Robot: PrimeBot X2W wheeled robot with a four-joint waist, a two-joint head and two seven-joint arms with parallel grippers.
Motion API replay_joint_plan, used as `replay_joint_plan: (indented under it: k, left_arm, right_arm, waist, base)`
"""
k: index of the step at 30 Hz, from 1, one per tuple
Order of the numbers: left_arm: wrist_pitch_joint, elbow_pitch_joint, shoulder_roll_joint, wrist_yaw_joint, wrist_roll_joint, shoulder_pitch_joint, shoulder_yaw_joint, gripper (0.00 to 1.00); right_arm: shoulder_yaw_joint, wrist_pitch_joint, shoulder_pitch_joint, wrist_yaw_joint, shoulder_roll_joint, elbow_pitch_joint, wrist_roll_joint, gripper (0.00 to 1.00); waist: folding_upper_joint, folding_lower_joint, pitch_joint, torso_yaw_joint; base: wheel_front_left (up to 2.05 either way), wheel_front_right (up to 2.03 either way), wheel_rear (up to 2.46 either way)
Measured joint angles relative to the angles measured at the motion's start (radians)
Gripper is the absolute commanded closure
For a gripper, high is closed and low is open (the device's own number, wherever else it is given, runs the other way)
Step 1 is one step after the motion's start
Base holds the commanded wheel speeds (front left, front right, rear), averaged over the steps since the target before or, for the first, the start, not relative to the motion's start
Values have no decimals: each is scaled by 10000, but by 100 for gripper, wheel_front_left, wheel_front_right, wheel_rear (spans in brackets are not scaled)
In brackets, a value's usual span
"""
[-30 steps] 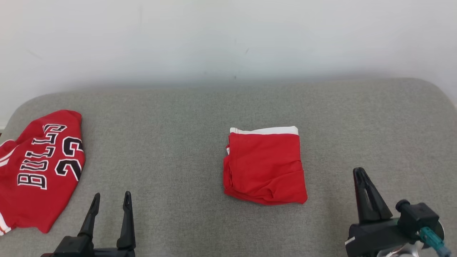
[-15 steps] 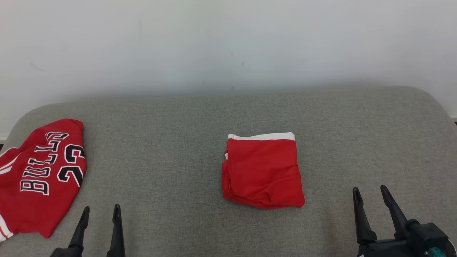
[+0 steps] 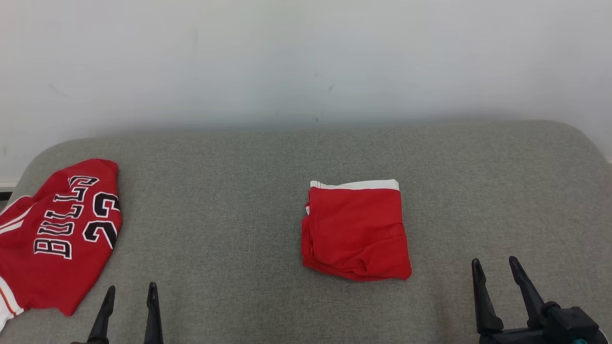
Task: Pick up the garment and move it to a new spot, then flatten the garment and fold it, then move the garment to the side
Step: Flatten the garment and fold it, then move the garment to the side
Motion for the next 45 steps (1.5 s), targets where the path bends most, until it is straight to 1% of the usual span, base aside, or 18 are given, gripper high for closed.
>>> replay_joint_plan:
  k: [25,31,37,45]
  left_arm:
    - [0,42,128,-17,-6,63,-176,0]
    - [0,52,134,-17,-8,61,-196,0]
    - [0,71,128,-21,-21,22,-270,0]
    - [0,71,29,-23,-35,-300,-541,0]
  right_arm:
    - [-19,10,76,0,71,77,-82,0]
    - [171,75,-15,0,-77,174,-73,0]
    - [508,94,-807,0,-380,426,29,0]
    - [901,343,-2875,0,-892,1467,102,0]
  waist:
    - [1,0,29,21]
    - [0,1,46,79]
    - [0,0,132,173]
    - [1,3,496,452]
  base:
    - [0,0,0]
    - [0,0,0]
    - [0,0,0]
    - [0,0,0]
